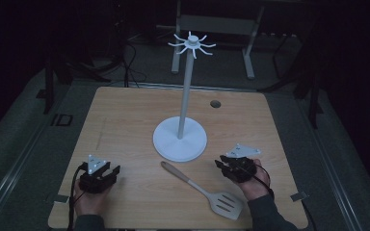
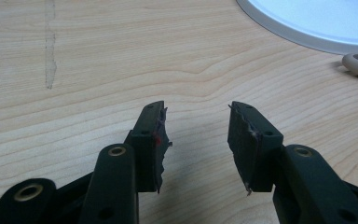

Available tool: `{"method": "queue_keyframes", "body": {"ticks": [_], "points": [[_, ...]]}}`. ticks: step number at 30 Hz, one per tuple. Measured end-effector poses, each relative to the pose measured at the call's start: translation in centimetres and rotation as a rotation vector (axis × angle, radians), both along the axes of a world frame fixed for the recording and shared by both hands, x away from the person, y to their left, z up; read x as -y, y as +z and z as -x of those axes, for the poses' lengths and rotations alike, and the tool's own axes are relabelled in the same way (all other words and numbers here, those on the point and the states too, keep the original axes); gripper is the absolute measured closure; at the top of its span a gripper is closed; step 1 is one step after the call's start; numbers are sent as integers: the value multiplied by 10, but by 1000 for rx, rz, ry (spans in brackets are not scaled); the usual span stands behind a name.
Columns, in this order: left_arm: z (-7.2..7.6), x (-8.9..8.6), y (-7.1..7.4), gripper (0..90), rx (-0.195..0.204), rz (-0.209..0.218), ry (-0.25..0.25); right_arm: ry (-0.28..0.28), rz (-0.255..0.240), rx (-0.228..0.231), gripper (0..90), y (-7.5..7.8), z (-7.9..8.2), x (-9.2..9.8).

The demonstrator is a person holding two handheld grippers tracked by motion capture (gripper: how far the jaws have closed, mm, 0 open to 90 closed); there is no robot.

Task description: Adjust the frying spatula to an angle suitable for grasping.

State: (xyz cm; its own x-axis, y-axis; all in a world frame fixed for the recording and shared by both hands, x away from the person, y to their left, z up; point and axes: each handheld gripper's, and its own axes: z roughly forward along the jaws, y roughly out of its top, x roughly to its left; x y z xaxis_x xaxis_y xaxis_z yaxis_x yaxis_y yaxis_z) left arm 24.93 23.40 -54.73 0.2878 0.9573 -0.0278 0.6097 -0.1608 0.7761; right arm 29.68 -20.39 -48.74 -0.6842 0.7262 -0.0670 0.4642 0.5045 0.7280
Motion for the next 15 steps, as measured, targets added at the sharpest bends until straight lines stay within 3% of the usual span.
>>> {"method": "queue_keyframes", "body": {"ticks": [9, 15], "points": [[0, 0, 0, 564, 1, -15, 7, 87, 79, -41, 699, 3, -2, -29], [0, 0, 0, 570, 6, -24, 7, 121, 106, -63, 690, 4, -6, -44]]}}
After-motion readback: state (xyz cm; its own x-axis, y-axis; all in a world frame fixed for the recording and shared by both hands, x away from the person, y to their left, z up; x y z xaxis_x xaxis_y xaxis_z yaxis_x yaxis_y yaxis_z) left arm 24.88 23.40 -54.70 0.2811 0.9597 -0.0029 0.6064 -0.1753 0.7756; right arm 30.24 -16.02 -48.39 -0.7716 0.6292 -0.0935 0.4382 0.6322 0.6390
